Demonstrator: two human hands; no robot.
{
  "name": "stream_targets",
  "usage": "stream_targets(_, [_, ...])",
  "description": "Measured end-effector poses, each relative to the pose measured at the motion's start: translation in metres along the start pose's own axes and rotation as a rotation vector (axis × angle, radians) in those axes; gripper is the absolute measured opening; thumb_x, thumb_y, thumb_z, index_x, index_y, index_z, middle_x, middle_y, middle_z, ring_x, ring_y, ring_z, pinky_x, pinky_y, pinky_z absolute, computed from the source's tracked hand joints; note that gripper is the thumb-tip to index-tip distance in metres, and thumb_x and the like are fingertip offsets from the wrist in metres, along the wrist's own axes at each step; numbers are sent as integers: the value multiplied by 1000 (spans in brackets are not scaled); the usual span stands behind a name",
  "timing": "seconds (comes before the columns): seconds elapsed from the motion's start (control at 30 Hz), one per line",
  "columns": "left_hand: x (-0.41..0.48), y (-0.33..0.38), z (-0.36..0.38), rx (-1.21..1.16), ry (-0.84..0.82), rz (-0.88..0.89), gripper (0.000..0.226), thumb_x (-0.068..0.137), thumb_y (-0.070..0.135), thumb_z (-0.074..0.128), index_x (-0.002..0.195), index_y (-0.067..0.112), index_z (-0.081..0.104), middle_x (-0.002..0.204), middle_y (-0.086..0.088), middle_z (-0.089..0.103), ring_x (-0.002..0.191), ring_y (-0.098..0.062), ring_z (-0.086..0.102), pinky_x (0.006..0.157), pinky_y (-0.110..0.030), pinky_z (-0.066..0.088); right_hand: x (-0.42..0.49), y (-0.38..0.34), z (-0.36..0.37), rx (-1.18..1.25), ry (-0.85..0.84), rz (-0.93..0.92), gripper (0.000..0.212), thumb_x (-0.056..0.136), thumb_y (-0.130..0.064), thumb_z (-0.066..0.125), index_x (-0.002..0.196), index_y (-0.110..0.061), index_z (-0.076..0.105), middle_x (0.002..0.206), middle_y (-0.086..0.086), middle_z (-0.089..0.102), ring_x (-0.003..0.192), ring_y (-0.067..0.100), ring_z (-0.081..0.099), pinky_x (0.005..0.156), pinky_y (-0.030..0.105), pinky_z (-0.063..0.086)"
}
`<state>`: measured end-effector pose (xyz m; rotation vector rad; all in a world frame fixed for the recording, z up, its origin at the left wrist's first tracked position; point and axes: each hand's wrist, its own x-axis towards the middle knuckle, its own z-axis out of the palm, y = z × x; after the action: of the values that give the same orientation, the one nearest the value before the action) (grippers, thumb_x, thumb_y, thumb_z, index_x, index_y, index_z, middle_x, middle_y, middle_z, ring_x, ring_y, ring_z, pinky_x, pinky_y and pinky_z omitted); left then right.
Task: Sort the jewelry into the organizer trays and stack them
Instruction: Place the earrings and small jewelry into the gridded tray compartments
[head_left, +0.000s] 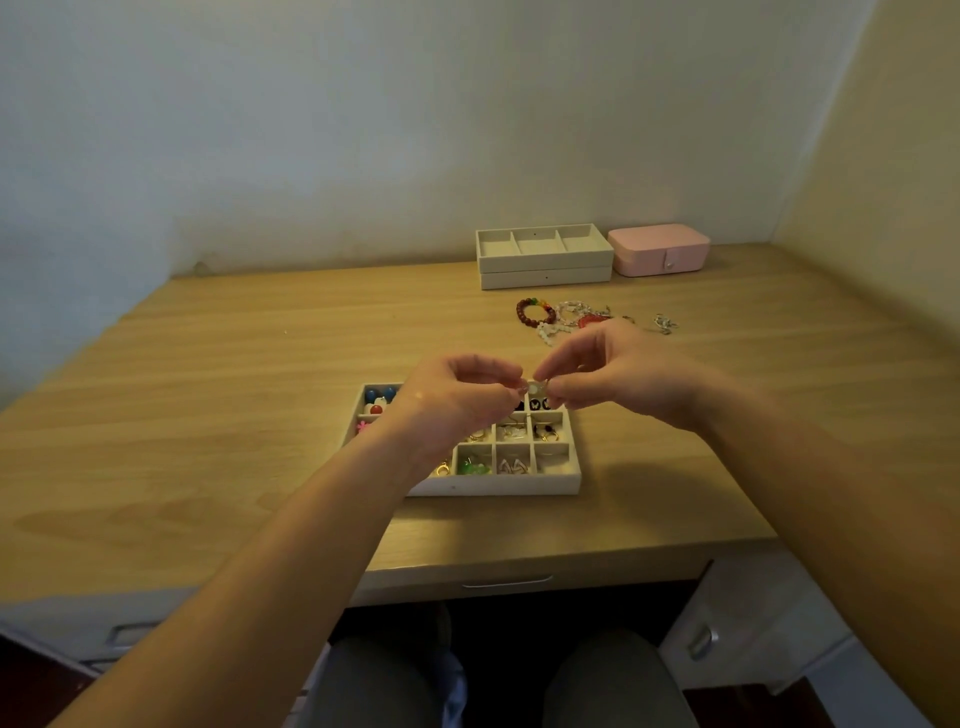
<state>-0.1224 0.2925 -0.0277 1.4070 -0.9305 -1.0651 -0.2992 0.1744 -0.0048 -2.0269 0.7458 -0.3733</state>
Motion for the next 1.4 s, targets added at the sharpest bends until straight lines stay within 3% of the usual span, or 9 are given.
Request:
stream_targets(0.1, [-1, 0, 1, 144, 12, 26, 17, 83, 4, 78, 95, 15, 77, 91, -4, 77, 81, -10, 70, 69, -23, 52, 2, 9, 1, -14, 36, -1, 11, 88, -10, 76, 92, -20, 78, 92, -3, 75, 93, 18, 71, 81, 33, 63])
stream_targets(0.2, [-2, -1, 2, 261, 25, 70, 15, 82, 9, 81, 95, 13, 76, 86, -1, 77, 71, -4, 68, 60, -16, 50, 2, 14, 1, 25, 44, 10, 7, 90, -11, 74, 92, -17, 77, 89, -1, 72, 82, 15, 69, 72, 30, 62])
stream_targets(0.3, [-2, -6, 4, 360, 14, 116, 14, 81, 10, 82, 92, 13, 76, 86, 0, 77, 75, -7, 71, 69, -22, 55, 0, 19, -2, 126, -34, 68, 8, 92, -4, 71, 98, -7, 75, 77, -1, 73, 73, 13, 70, 68, 25, 60])
stream_targets(0.53, [-3, -14, 16, 638, -59, 170, 12, 84, 11, 79, 92, 19, 81, 85, 8, 77, 81, -5, 71, 82, -27, 60, 2, 34, 1, 141, -81, 104, 7, 89, -5, 74, 96, -6, 76, 84, 10, 74, 79, 20, 73, 74, 31, 62])
stream_targets(0.63, [-2, -17, 19, 725, -63, 180, 16, 85, 10, 77, 91, 24, 82, 84, 12, 76, 79, -3, 70, 79, -27, 60, 1, 36, 1, 74, -105, 96, 10, 89, -1, 72, 97, -6, 75, 81, 7, 75, 76, 18, 73, 73, 30, 62])
stream_targets(0.73, [-2, -17, 20, 774, -63, 215, 19, 84, 11, 78, 89, 29, 79, 84, 17, 73, 77, 1, 68, 73, -17, 58, 0, 35, 1, -23, -127, 65, 14, 87, -1, 73, 99, -10, 73, 82, 3, 75, 75, 15, 72, 68, 28, 61])
stream_targets(0.97, [-6, -17, 21, 871, -104, 298, 22, 81, 17, 82, 86, 37, 72, 80, 21, 69, 71, 13, 58, 59, -6, 39, 1, 25, 6, -217, -142, -22, 15, 85, -5, 78, 90, -20, 79, 82, -1, 75, 74, 10, 70, 63, 23, 58])
stream_targets(1.13, [-5, -23, 22, 977, -55, 349, 21, 79, 23, 83, 90, 37, 70, 85, 22, 70, 67, 9, 54, 66, -22, 47, 2, 20, 16, -380, -133, -62, 15, 87, -9, 78, 91, -23, 79, 83, -8, 74, 78, 4, 69, 71, 24, 60])
stream_targets(1.4, [-5, -22, 18, 890, -108, 322, 24, 78, 16, 81, 88, 33, 68, 83, 20, 72, 71, 12, 58, 67, -18, 42, -3, 12, 20, -501, -107, -53, 17, 86, -10, 77, 87, -27, 77, 80, -8, 72, 76, 6, 68, 67, 23, 57])
